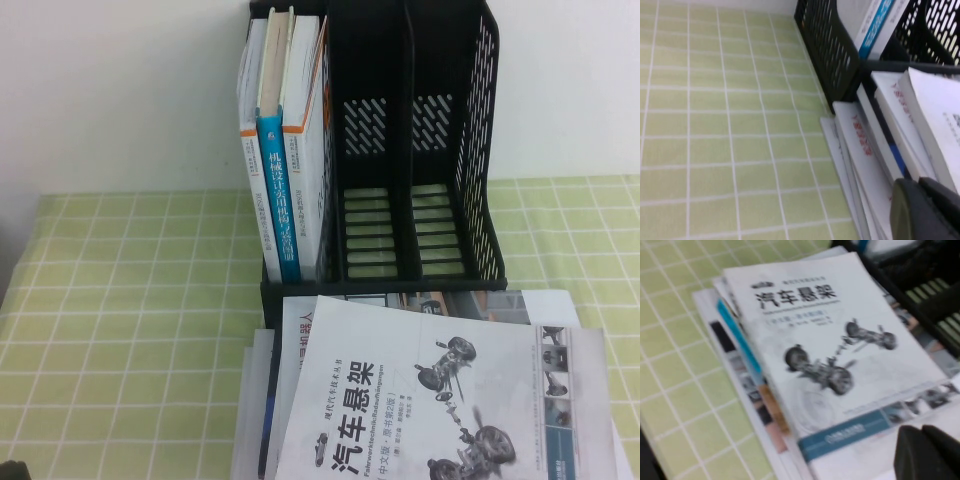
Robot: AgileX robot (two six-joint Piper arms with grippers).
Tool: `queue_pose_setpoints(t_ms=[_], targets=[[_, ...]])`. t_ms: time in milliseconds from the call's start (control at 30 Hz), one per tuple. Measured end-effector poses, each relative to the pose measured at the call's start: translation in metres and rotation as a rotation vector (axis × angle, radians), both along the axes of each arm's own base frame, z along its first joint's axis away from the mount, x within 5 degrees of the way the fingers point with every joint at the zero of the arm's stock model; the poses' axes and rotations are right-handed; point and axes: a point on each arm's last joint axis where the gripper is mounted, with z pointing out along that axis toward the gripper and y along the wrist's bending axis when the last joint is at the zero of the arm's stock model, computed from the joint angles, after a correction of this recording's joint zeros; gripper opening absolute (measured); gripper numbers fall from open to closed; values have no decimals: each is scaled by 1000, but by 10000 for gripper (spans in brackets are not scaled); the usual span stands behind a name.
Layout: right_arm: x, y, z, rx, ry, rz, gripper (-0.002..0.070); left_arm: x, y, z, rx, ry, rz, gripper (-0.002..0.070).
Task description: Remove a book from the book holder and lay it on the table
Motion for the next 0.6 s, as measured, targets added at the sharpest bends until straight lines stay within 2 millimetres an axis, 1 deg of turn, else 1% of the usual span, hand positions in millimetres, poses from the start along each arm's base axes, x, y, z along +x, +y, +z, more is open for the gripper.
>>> queue_pose_setpoints(t_ms=[100, 167, 267, 400, 600], targets=[[-2, 4, -23, 91, 0, 20, -1, 3, 0, 0, 5, -49, 7, -3], [0, 7, -34, 113, -20, 19, -1, 4, 1, 0, 9, -67, 10, -3], [4, 7, -45, 80, -49, 10, -1, 5, 1, -1, 16, -77, 11, -3], [6, 4, -51, 13, -72, 1, -1, 5, 1, -1, 19, -78, 12, -3], [5, 1, -56, -25, -30, -14, -1, 5, 1, -2, 26, -73, 9, -3]])
